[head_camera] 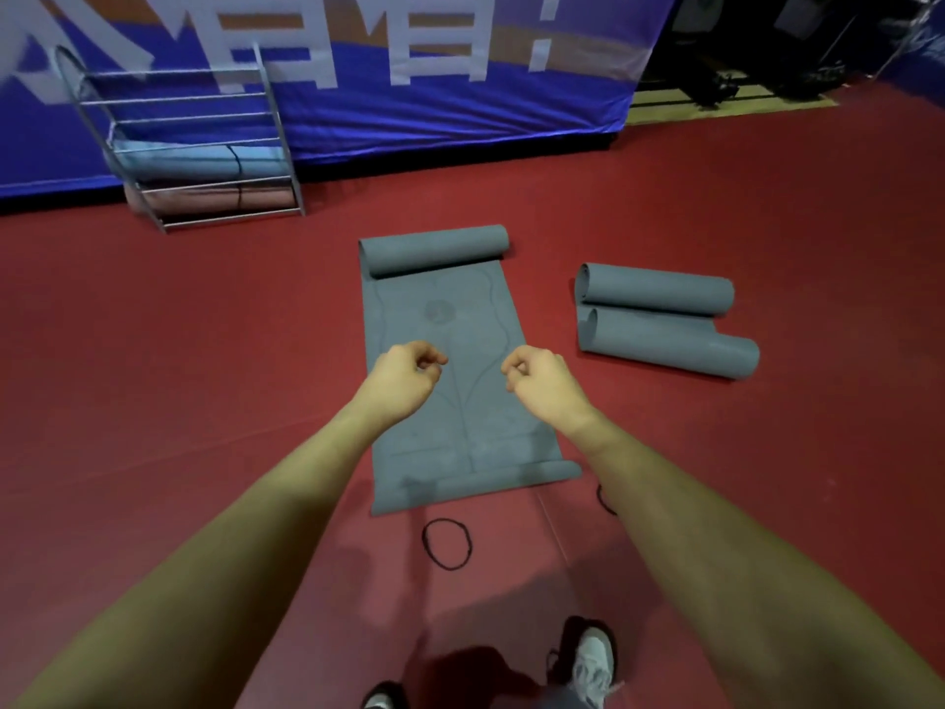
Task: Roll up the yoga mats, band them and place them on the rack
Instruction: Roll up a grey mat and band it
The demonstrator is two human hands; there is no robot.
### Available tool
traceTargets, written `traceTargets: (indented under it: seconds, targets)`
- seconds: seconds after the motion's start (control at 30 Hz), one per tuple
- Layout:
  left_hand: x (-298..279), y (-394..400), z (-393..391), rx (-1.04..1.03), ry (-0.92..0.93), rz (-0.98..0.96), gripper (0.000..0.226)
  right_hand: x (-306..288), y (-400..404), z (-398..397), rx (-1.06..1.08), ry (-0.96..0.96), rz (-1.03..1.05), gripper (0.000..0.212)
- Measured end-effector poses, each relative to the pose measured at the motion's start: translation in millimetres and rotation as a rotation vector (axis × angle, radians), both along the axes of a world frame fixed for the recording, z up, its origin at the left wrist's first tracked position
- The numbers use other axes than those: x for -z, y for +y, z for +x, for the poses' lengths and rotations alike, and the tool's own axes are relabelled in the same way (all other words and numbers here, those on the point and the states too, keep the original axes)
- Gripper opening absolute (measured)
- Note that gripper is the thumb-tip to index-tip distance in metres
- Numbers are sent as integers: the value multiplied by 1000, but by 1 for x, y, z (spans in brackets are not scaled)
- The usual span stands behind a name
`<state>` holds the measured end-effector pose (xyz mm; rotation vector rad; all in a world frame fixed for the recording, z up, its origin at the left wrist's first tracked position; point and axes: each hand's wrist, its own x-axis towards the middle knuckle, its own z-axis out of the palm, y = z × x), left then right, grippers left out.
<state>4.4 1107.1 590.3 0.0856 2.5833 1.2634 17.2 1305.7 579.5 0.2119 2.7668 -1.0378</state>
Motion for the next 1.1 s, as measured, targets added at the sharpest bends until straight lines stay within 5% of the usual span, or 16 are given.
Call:
traceTargets:
  seconds: [0.6,1.1]
  targets:
    - [132,192,-1,-215,-192,-38,28,147,166,-32,-250,-241,-22,21]
    - [531,185,-31,-47,-173,-259,35,540,153,-45,-297,-182,122,26]
